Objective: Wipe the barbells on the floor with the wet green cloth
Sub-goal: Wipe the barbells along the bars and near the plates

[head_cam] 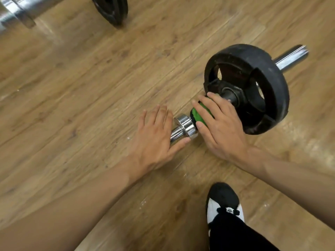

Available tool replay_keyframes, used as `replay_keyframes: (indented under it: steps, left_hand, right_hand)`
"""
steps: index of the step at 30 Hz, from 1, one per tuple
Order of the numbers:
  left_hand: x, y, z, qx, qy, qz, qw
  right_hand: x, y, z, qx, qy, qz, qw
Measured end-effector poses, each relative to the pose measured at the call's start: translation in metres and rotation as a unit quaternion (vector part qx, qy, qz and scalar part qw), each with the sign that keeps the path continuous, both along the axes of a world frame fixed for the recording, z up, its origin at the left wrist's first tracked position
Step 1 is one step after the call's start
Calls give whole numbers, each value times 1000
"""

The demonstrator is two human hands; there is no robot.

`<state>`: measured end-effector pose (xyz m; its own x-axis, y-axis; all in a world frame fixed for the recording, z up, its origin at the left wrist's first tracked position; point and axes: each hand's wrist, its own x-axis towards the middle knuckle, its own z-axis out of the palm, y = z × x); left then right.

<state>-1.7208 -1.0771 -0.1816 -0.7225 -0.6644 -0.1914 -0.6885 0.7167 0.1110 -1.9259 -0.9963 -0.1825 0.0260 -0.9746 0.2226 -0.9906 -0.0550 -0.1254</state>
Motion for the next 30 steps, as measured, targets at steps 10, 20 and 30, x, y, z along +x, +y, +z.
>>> replay_keyframes:
  steps: [10, 20, 30]
  left_hand:
    - [2, 4, -4, -20, 16, 58, 998]
    - [16, 33, -7, -71, 0, 120, 990]
    - [12, 38, -4, -71, -18, 101, 992]
  right_hand:
    - [-39, -8, -7, -14, -17, 43, 999]
    - [8, 9, -15, -11, -66, 70, 995]
    - [37, 14, -13, -33, -134, -20, 990]
